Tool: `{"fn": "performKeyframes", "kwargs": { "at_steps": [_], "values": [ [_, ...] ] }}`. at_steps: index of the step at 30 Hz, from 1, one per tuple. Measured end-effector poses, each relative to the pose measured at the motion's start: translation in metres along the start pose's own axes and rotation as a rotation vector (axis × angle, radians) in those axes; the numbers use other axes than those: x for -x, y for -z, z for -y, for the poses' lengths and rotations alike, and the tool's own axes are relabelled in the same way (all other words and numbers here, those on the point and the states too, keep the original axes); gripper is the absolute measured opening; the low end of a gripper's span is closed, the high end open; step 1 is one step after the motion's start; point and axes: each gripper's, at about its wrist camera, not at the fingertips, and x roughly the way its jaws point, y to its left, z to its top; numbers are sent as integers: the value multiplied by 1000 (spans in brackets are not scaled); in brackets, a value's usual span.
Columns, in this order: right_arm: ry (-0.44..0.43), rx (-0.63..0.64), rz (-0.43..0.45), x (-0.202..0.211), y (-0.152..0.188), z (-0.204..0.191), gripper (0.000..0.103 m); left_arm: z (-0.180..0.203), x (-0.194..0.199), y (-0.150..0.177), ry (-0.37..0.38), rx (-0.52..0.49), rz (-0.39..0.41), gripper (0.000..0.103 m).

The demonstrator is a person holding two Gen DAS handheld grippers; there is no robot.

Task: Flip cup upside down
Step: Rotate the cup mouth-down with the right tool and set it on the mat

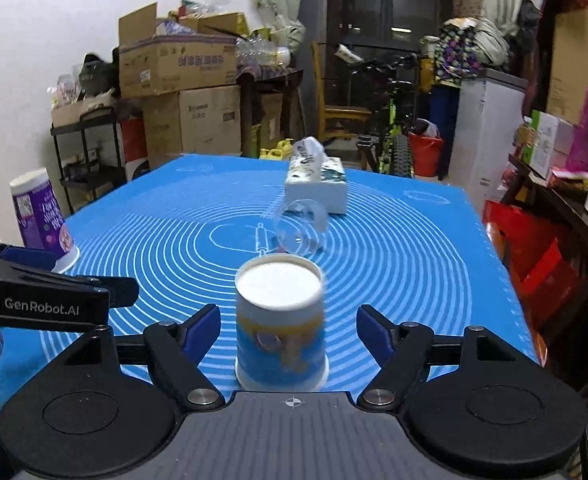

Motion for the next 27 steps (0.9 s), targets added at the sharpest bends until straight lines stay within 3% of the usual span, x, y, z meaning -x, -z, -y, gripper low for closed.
{"fn": "performKeyframes", "kwargs": {
  "at_steps": [12,27],
  "values": [
    [66,-74,-49,62,23,37,80,29,35,31,73,-69,-20,96],
    [51,-39,-72,77,34,37,80,37,49,47,79,-86,-34,96]
  ]
}}
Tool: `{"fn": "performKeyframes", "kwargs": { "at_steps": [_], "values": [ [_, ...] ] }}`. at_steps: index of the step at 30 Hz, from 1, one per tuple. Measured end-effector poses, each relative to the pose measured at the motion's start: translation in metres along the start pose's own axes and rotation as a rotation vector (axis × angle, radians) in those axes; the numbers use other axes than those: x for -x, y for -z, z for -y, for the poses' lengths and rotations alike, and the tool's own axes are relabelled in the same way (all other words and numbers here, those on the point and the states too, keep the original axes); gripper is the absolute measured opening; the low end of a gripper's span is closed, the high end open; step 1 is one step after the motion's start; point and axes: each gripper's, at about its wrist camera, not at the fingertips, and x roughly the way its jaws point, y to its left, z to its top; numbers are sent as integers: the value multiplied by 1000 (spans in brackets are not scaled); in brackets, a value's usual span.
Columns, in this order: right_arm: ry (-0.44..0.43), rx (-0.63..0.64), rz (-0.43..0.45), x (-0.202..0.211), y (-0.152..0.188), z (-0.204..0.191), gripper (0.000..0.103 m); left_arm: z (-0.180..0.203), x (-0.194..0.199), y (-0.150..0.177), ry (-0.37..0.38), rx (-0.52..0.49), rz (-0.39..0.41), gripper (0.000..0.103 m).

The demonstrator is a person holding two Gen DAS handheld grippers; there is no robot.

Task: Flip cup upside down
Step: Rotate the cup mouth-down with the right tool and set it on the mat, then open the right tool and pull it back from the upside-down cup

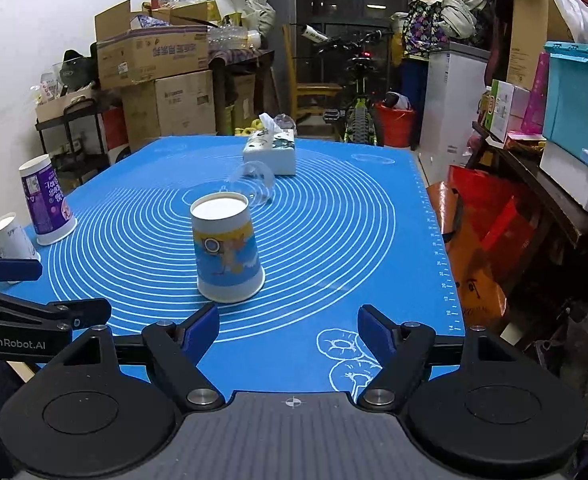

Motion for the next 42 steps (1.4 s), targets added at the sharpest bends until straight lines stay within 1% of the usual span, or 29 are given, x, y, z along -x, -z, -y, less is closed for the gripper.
{"fn": "performKeyframes", "kwargs": {
  "at_steps": [16,30,42],
  "values": [
    [-9,-2,14,1,0,-1,80,-1,2,-1,-6,4,5,96],
    [-10,-4,10,1,2,1,80,-2,0,-1,-4,4,0,96],
    [-7,-12,6,0,2,0,80,-1,-5,1,-2,4,-16,96]
  ]
}}
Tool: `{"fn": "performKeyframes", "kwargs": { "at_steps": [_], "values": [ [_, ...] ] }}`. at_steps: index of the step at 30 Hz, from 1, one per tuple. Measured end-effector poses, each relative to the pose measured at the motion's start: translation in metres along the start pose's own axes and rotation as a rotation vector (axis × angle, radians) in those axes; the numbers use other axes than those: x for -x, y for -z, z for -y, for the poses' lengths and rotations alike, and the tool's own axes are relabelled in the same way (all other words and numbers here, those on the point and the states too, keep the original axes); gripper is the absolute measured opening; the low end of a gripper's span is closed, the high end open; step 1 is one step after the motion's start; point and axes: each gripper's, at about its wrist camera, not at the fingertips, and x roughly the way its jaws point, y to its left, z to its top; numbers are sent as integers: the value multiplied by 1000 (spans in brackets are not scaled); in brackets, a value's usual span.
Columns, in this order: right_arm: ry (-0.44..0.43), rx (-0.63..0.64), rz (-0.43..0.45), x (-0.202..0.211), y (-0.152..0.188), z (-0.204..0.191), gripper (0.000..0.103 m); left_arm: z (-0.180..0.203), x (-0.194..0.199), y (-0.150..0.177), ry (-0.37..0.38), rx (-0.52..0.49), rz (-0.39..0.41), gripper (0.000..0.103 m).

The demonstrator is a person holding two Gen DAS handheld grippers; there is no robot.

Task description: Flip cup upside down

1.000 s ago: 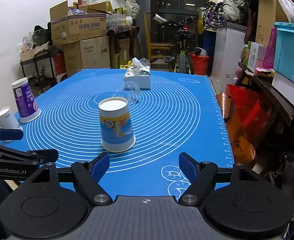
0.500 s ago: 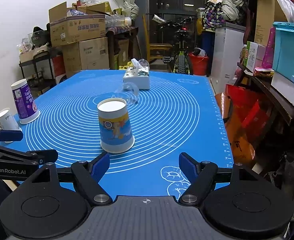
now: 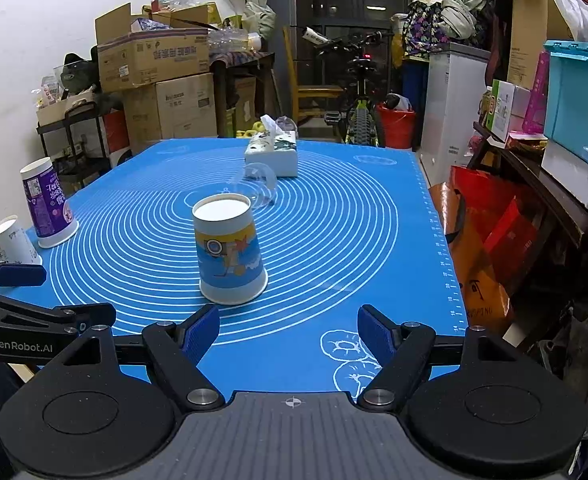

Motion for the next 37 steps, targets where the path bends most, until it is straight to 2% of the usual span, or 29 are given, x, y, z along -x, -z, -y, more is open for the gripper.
{"fn": "performKeyframes", "kwargs": {
  "at_steps": [37],
  "values": [
    [-1,-12,-7,-2,4,2,80,5,-2,3,0,-17,-9,96]
  ]
}}
